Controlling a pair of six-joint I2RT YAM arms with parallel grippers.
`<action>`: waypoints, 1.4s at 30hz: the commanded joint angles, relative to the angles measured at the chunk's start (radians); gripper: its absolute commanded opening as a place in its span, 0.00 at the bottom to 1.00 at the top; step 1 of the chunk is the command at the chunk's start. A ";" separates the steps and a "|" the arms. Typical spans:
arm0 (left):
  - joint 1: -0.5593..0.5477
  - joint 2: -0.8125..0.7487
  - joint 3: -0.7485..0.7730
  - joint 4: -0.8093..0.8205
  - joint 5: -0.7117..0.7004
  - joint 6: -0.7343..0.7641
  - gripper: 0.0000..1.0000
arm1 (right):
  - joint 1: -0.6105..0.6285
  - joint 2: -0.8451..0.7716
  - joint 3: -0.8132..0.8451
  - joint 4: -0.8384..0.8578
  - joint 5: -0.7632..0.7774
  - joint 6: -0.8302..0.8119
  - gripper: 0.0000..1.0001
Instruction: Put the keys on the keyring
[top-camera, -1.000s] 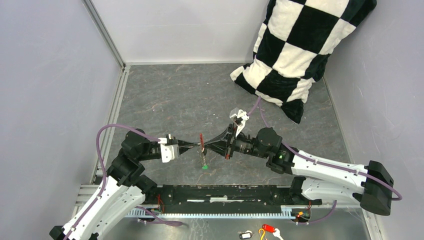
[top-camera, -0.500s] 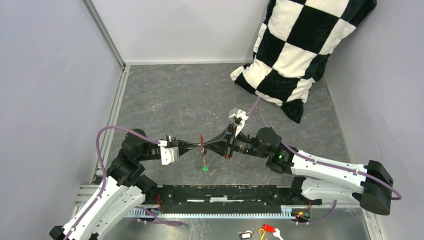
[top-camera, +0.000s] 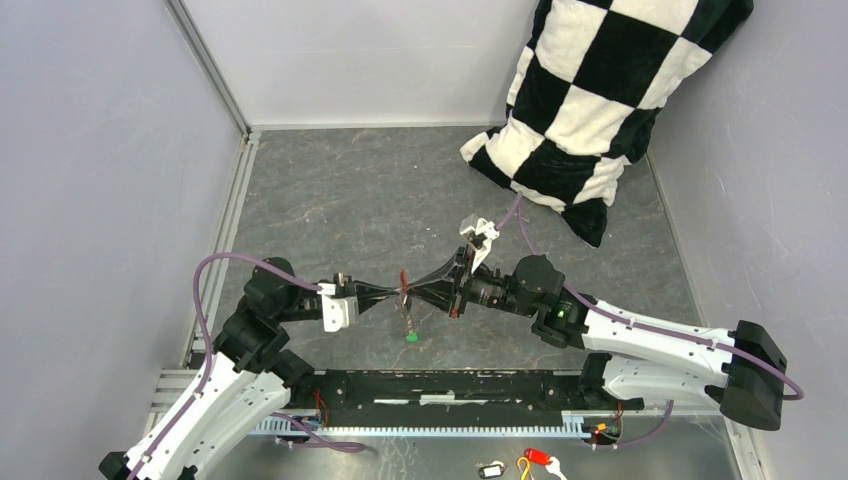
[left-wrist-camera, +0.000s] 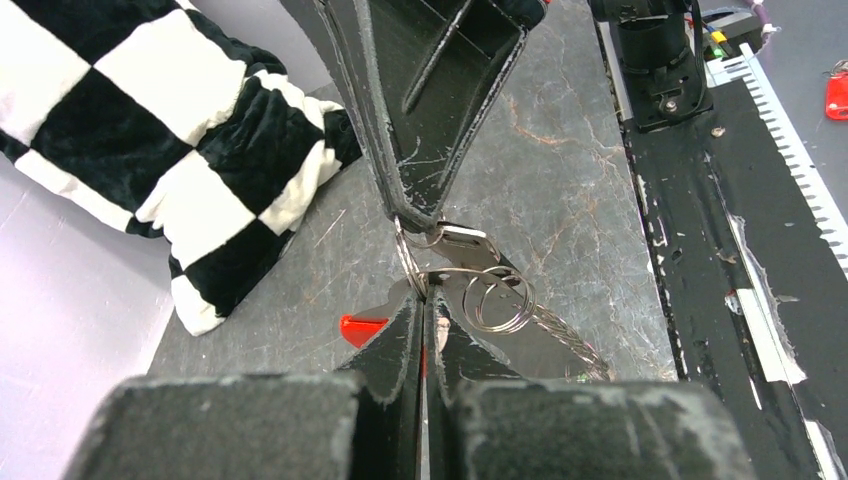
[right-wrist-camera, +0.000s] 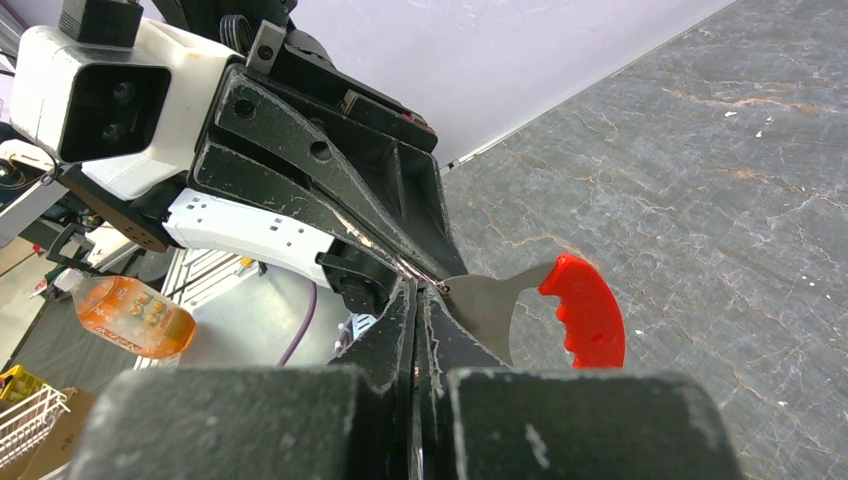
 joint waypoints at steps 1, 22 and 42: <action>-0.001 -0.013 0.030 -0.002 0.046 0.062 0.02 | -0.003 -0.017 0.012 0.067 0.025 0.010 0.00; -0.001 0.028 0.054 -0.024 0.001 0.041 0.02 | -0.001 0.019 0.035 0.074 -0.010 0.012 0.00; -0.001 0.087 0.070 -0.025 -0.095 -0.022 0.02 | 0.023 0.054 0.089 0.017 0.048 -0.030 0.00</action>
